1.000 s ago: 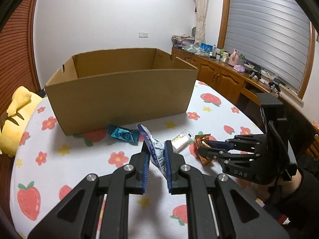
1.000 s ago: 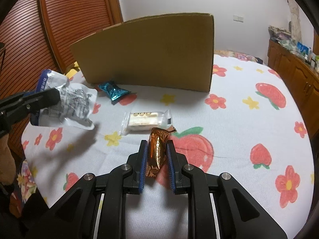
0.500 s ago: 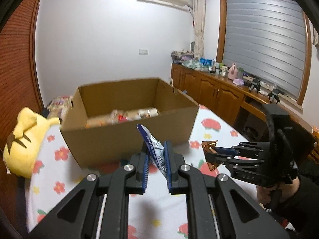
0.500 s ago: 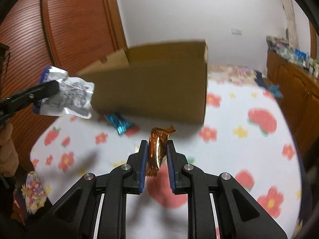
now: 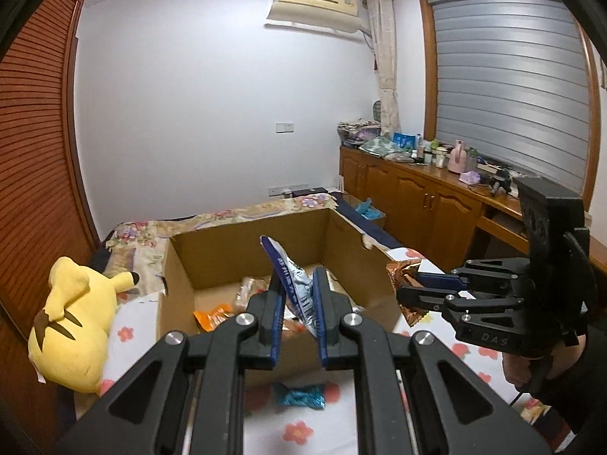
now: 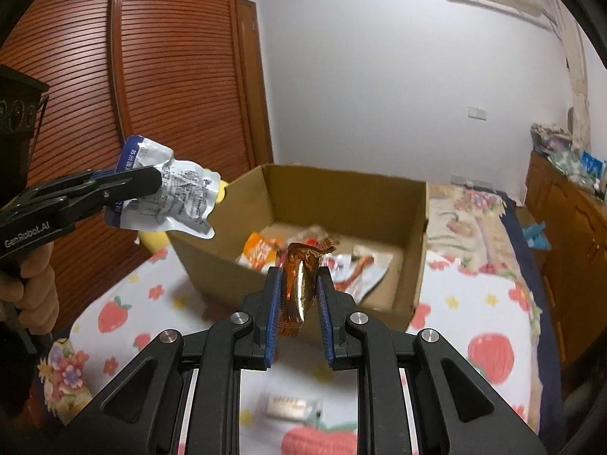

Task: Organize snacks
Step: 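Lift and carry the white-blue pouch and gold candy over the box with both tools, then open both tools to drop the pouch and candy into the box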

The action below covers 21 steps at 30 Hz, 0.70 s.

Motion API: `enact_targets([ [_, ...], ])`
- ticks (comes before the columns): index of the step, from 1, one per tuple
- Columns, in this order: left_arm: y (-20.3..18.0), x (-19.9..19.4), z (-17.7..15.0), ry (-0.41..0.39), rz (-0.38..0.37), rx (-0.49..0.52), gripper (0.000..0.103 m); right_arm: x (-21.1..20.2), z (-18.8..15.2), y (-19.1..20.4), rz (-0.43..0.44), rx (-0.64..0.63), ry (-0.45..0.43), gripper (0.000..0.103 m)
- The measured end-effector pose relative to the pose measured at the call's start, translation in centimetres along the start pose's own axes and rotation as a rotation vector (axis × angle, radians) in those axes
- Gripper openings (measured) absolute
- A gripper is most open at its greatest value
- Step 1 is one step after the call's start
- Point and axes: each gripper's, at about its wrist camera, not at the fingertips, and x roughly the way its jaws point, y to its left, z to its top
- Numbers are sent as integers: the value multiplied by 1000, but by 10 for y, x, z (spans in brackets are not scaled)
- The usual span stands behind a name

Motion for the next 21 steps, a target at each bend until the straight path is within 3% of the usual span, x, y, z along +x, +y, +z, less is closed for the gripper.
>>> enact_targets([
  [8, 24, 42, 1, 49, 40, -15, 11, 39, 18, -14, -18, -29, 28, 16],
  [21, 47, 87, -21, 128, 74, -55, 11, 75, 17, -35, -24, 2, 117, 16],
])
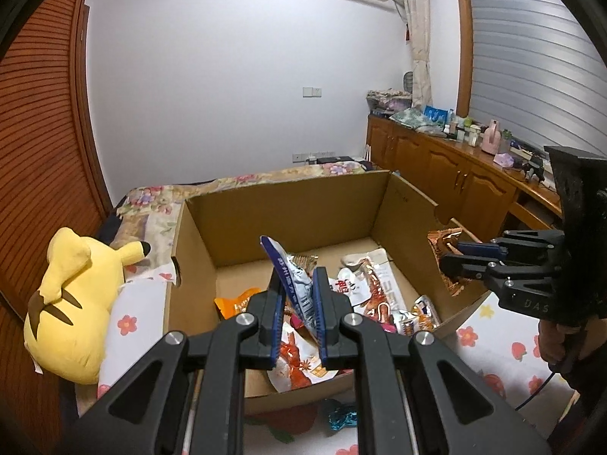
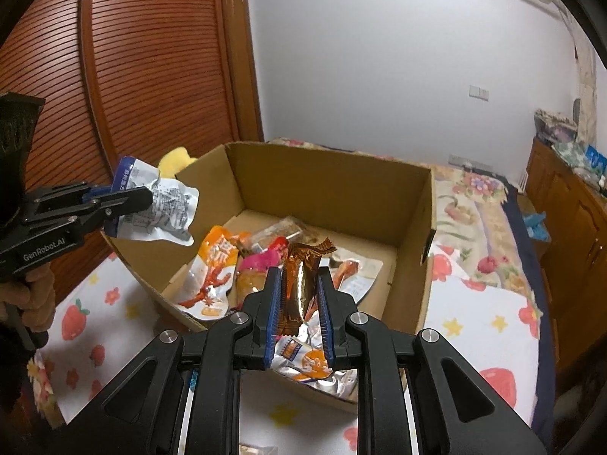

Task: Organize snacks
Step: 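Open both tools to drop the pouch and candy into the box, then move both tools back toward the teal candy and white bar on the table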

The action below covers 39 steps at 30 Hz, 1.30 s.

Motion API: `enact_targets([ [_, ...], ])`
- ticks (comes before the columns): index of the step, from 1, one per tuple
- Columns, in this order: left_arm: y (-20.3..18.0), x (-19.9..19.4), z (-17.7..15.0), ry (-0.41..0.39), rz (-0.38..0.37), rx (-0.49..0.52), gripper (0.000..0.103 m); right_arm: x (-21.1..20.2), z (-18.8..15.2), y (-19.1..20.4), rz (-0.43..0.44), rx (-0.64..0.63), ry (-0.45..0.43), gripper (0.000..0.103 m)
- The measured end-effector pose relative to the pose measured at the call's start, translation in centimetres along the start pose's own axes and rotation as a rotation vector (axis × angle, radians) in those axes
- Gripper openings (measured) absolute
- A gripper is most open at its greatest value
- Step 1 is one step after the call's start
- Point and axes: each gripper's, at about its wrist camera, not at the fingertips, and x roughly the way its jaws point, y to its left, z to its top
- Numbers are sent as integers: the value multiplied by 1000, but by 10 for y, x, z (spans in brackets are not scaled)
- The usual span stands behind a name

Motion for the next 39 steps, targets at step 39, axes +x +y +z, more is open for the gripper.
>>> enact_targets([
  [39, -16, -30, -18, -9, -18, 27, 21, -32, -13, 12, -39, 26, -20, 45],
])
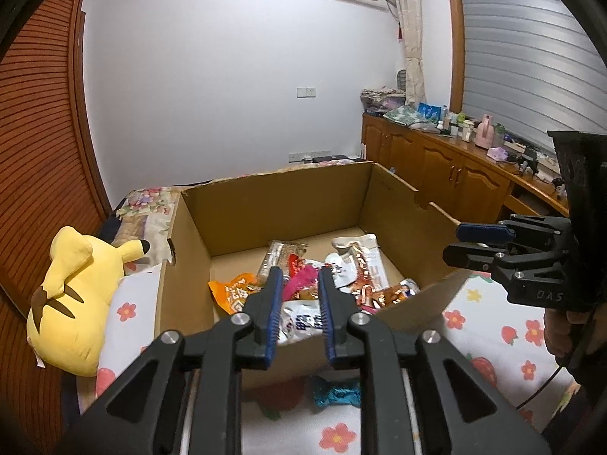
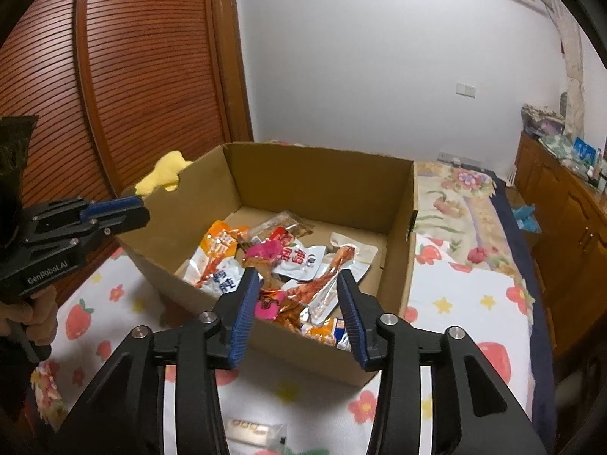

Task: Organize snacks
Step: 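Move both tools back toward the teal candy and white bar on the table, then close the left tool on the teal candy while the right tool grasps the white bar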

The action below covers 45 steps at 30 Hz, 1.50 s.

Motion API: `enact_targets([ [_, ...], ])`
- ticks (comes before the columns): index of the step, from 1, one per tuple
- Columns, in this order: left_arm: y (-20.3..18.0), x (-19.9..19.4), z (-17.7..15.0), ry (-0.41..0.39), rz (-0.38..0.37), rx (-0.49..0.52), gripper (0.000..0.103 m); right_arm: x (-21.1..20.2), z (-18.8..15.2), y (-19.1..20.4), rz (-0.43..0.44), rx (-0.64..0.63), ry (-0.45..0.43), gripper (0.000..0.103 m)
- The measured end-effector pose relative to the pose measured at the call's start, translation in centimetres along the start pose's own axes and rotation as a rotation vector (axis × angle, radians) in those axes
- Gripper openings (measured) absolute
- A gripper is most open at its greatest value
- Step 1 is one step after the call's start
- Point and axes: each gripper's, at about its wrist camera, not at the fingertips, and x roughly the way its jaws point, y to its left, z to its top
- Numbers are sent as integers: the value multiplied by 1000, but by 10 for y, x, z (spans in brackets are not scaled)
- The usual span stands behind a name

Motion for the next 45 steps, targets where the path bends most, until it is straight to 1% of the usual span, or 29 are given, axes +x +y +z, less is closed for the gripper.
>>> enact_targets([
  [2, -3, -7, -3, -3, -10, -2, 23, -11, -3, 6, 2, -5, -13, 47],
  [5, -6, -16, -9, -7, -13, 0, 31, -23, -10, 13, 22, -5, -16, 48],
  [11, -11, -32, -23, -18, -10, -10, 40, -39, -31, 28, 50, 3, 3, 49],
  [12, -11, -34, -26, -21, -9, -9, 44, -40, -35, 30, 52, 3, 8, 49],
  [14, -11, -39, -31, -22, -10, -13, 44, -43, -44, 34, 50, 4, 19, 50],
  [18, -9, -46, -42, -16, -5, -29, 46, -42, -60, 42, 31, 0, 44, 52],
  [20, -6, -48, -49, -7, -5, -39, 52, -41, -66, 43, 33, 7, 56, 53],
  [22, -6, -48, -55, 2, -3, -48, 55, -38, -73, 44, 32, 14, 70, 54],
  [24, -4, -45, -62, 15, 19, -52, 56, -34, -80, 44, 28, 21, 87, 55],
  [26, -2, -40, -68, 31, 30, -58, 60, -29, -86, 42, 28, 25, 106, 56],
  [28, -2, -35, -76, 46, 16, -69, 69, -22, -94, 40, 25, 29, 129, 56],
  [29, -2, -33, -79, 50, 12, -73, 71, -18, -96, 39, 25, 32, 136, 57],
  [34, -5, -19, -91, 79, 7, -78, 72, 5, -107, 34, 18, 35, 186, 57],
  [40, -11, -2, -99, 118, 3, -69, 72, 24, -116, 33, -2, 26, 223, 58],
  [45, -12, 10, -102, 145, -2, -67, 72, 32, -121, 32, -1, 12, 249, 63],
])
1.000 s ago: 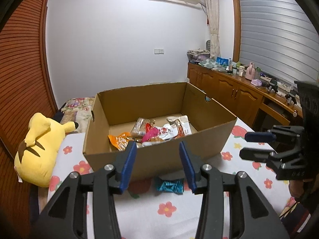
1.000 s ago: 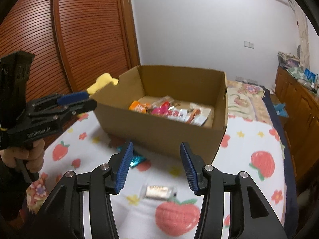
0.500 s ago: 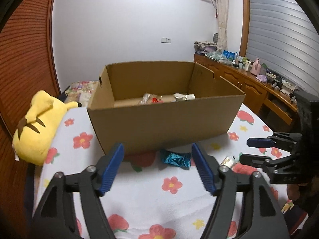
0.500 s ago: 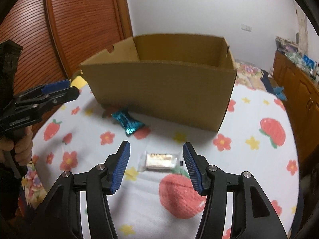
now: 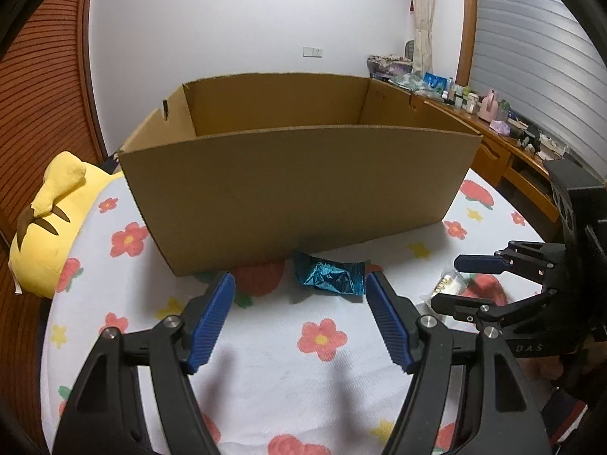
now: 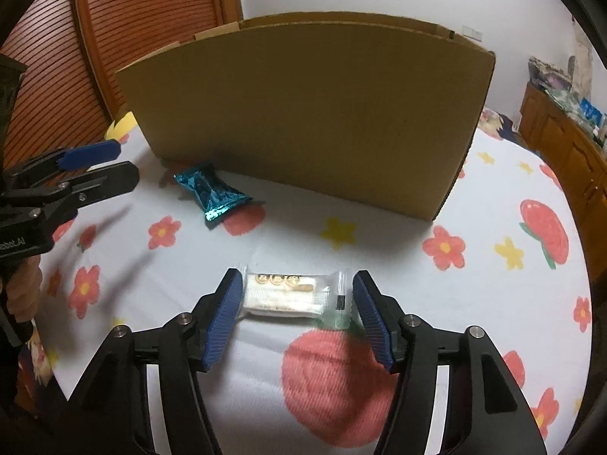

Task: Organize snacks
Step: 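Close the left tool on the teal candy while the right tool grasps the white bar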

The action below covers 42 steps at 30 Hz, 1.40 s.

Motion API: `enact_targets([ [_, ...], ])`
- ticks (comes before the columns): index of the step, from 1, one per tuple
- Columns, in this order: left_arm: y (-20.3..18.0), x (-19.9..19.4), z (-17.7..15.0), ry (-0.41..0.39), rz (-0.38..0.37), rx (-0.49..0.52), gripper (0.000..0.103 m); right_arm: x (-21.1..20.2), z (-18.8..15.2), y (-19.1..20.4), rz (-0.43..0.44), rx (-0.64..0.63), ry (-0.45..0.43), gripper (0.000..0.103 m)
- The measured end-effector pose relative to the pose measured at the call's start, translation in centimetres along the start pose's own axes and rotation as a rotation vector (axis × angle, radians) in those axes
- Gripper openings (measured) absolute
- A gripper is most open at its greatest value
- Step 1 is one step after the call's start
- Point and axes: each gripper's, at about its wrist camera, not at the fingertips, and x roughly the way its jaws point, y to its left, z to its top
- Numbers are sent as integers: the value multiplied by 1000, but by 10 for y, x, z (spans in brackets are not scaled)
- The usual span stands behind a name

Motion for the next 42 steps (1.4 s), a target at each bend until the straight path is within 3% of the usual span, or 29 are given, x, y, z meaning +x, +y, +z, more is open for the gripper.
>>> enact_targets([
  [11, -3, 21, -1, 42, -3, 17, 72, 3, -3, 9, -25, -66, 11, 71],
  [13, -4, 23, 0, 45, -1, 22, 72, 4, -2, 11, -23, -71, 9, 67],
  [14, -4, 24, 1, 47, 1, 24, 72, 3, -2, 10, -25, -73, 4, 57],
  [17, -4, 27, 2, 53, 3, 23, 72, 1, -2, 8, -10, -63, -2, 46],
  [28, -17, 39, 9, 69, -7, 54, 72, -14, -9, -3, 43, -14, -43, 43],
  [42, -25, 75, 14, 163, 32, 87, 72, -24, -17, -10, 58, 0, -62, 43],
])
